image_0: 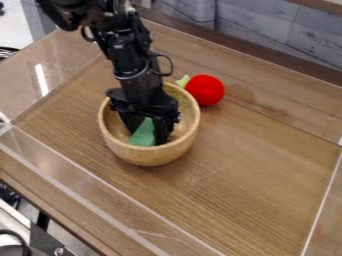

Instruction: Remove the green stick from the brown bowl and put it on the table

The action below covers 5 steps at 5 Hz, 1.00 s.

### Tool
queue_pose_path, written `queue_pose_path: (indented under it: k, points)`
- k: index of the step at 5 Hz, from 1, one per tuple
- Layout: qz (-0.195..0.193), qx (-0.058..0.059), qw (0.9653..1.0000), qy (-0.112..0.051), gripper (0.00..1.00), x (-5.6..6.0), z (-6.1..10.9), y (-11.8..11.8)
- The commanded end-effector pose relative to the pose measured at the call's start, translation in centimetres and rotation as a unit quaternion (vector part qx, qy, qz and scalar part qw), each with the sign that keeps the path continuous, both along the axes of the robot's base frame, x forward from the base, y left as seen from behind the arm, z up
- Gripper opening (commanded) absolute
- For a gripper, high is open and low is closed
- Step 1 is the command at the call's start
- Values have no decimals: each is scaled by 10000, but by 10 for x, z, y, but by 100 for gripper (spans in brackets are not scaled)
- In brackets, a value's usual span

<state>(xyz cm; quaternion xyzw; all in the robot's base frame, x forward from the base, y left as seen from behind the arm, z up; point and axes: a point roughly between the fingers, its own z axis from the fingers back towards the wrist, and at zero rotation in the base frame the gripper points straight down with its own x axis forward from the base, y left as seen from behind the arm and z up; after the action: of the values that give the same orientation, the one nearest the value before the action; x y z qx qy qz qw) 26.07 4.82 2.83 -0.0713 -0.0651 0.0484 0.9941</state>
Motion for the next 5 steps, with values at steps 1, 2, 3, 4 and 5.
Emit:
queue_pose_path:
  k: [1, 2, 3, 4, 5]
  points:
    - [-185, 29, 9997, -184, 0, 4, 0, 10]
    - [-110, 14, 9996, -243, 0, 13, -4, 8]
    - [-36, 7, 9996, -281, 0, 21, -9, 5]
    - [293, 19, 9991, -317, 0, 10, -11, -2]
    - [629, 38, 9974, -358, 0, -1, -12, -11]
